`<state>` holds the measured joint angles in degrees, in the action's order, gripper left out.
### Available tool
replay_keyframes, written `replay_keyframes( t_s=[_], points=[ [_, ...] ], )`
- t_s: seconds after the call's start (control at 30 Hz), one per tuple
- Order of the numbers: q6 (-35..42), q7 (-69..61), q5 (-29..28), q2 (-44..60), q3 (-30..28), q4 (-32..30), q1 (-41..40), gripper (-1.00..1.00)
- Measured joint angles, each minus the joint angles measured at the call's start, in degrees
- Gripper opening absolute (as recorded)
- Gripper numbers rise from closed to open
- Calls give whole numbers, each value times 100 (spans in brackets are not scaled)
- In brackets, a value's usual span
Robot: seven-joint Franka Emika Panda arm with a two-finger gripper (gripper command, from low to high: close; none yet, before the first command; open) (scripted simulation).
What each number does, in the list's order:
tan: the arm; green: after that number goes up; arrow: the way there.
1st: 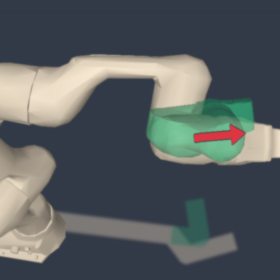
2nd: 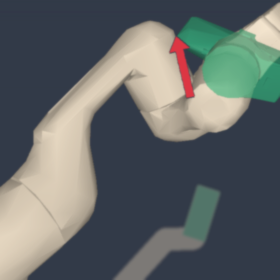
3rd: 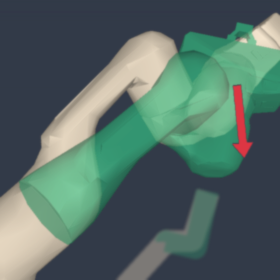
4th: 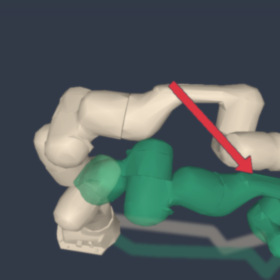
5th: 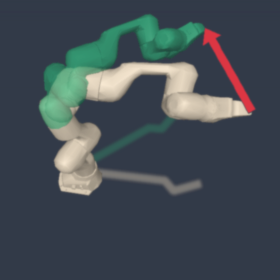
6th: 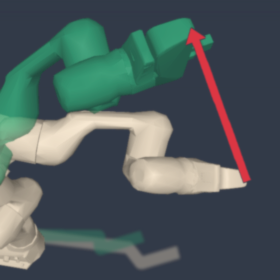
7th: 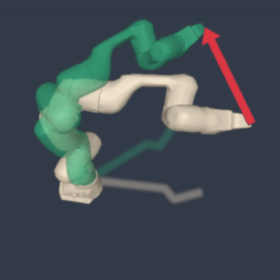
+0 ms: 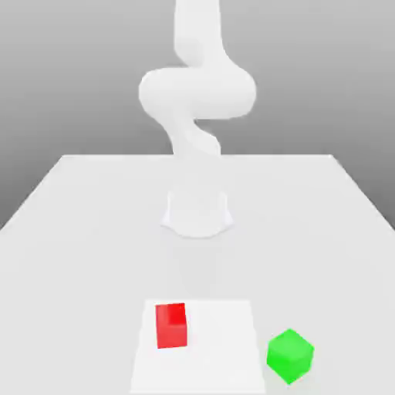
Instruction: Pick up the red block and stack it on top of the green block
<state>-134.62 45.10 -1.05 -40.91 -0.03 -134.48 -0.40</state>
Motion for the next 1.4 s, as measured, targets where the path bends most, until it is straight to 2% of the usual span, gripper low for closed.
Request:
replay_keyframes(
  t_s=[0.37, 0.63, 0.87, 0.9, 1.13, 1.33, 1.4],
  points=[
    [-1342, -486, -307, 2356, -208, -1257, -157, 0],
    [-2303, -1220, 15, 4013, -391, -2153, -203, 0],
    [-3474, -1552, 373, 5465, -202, -2112, -338, 0],
    [-3568, -1565, 386, 5577, -178, -2097, -359, -100],
    [-3549, -1545, 366, 5557, -172, -2100, -366, -100],
    [-2602, -1393, 160, 4447, -241, -2261, -345, -100],
    [-2316, -1062, 114, 4357, -65, -2066, 23, -100]
  ],
)
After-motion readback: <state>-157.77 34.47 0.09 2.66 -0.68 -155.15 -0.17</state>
